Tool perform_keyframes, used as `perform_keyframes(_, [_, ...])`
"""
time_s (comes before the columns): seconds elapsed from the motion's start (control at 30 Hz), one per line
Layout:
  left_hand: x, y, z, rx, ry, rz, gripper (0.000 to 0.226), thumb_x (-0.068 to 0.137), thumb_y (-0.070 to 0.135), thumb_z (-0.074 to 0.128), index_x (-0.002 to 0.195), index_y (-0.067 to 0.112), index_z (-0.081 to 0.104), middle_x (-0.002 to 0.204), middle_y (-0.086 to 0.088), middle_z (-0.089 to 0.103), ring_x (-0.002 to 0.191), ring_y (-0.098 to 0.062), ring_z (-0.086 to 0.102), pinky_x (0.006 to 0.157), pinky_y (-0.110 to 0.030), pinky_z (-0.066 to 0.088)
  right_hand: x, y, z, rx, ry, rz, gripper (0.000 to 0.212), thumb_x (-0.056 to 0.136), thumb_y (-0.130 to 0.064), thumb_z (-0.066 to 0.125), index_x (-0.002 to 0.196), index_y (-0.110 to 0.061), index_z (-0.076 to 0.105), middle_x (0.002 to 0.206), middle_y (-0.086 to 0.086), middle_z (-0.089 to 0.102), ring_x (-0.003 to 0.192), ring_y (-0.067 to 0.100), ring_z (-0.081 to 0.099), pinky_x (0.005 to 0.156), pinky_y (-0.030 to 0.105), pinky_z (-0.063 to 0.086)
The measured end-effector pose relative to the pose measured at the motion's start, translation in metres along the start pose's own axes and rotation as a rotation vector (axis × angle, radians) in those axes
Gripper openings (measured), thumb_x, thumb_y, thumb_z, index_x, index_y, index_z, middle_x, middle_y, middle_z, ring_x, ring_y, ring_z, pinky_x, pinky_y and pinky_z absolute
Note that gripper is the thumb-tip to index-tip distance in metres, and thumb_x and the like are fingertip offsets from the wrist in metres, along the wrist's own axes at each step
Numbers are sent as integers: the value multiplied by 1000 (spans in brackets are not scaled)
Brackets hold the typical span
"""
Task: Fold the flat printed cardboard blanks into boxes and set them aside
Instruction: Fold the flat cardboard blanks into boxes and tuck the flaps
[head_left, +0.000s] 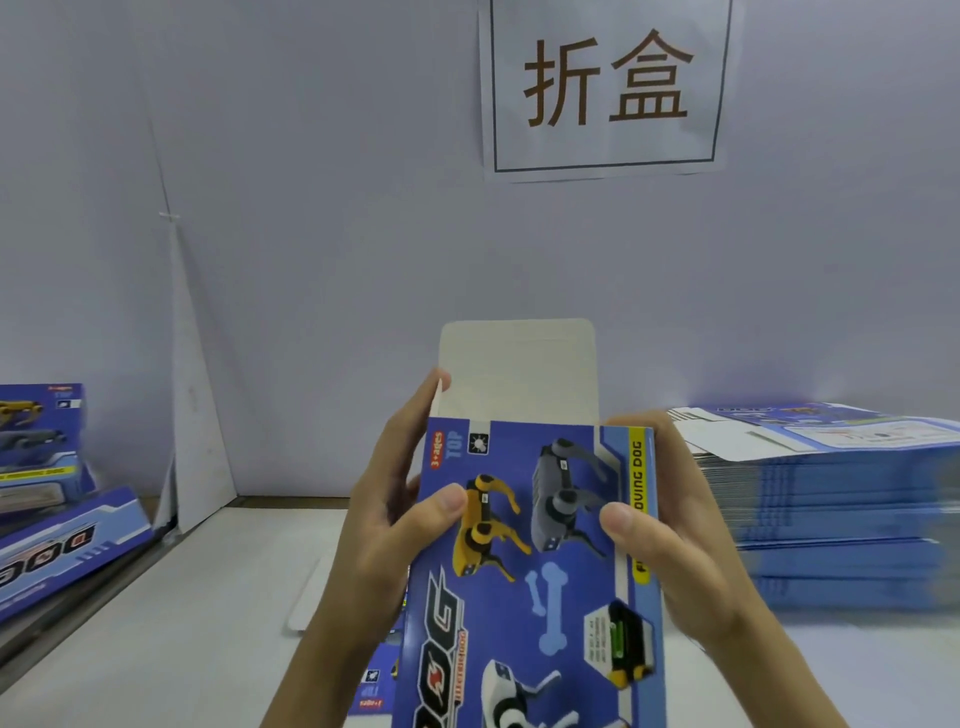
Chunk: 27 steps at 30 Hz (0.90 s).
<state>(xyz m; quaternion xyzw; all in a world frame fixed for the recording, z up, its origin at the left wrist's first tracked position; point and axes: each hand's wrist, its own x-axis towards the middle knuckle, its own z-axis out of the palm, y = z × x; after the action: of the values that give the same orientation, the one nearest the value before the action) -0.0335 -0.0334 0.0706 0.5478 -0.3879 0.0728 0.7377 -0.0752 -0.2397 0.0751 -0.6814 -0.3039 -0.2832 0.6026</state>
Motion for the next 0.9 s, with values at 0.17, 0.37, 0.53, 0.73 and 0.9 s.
perform_keyframes(0.17, [-1, -3, 6, 116, 78, 55, 70, 64, 55, 77, 128, 39, 52, 132, -12, 53, 103, -37, 65, 68, -41, 58, -1, -5, 3, 38, 8, -26, 31, 77, -35, 56, 107, -28, 55, 91, 16, 61, 81, 39, 60, 64, 52, 53])
perform_keyframes(0.37, [-1, -2, 12, 40, 95, 236, 10, 75, 22, 57, 84, 18, 56, 82, 4, 54, 66, -9, 59, 55, -20, 50, 0, -7, 5, -59, -2, -34, 37, 74, -38, 56, 109, -28, 54, 94, 9, 63, 89, 39, 60, 63, 62, 51])
perform_keyframes(0.53, [-1, -2, 14, -74, 61, 220, 10, 72, 18, 55, 65, 25, 51, 60, 1, 41, 49, -12, 40, 46, -22, 40, 0, -10, 4, -106, -24, -62, 26, 68, -35, 55, 93, -30, 51, 78, 7, 51, 70, 28, 49, 59, 42, 44])
perform_keyframes(0.73, [-3, -2, 13, -91, 82, 192, 10, 66, 21, 57, 60, 22, 49, 58, 2, 43, 48, -12, 44, 46, -21, 42, 1, -12, 2, -206, -32, -80, 31, 67, -37, 55, 97, -28, 51, 82, 3, 54, 74, 26, 52, 58, 37, 46])
perform_keyframes(0.9, [-2, -1, 14, -26, 112, 209, 3, 66, 23, 57, 64, 24, 55, 74, 0, 49, 59, -11, 51, 49, -22, 46, 3, -12, 4, -237, -5, -134, 26, 68, -34, 54, 92, -28, 49, 95, 2, 48, 82, 24, 51, 60, 38, 45])
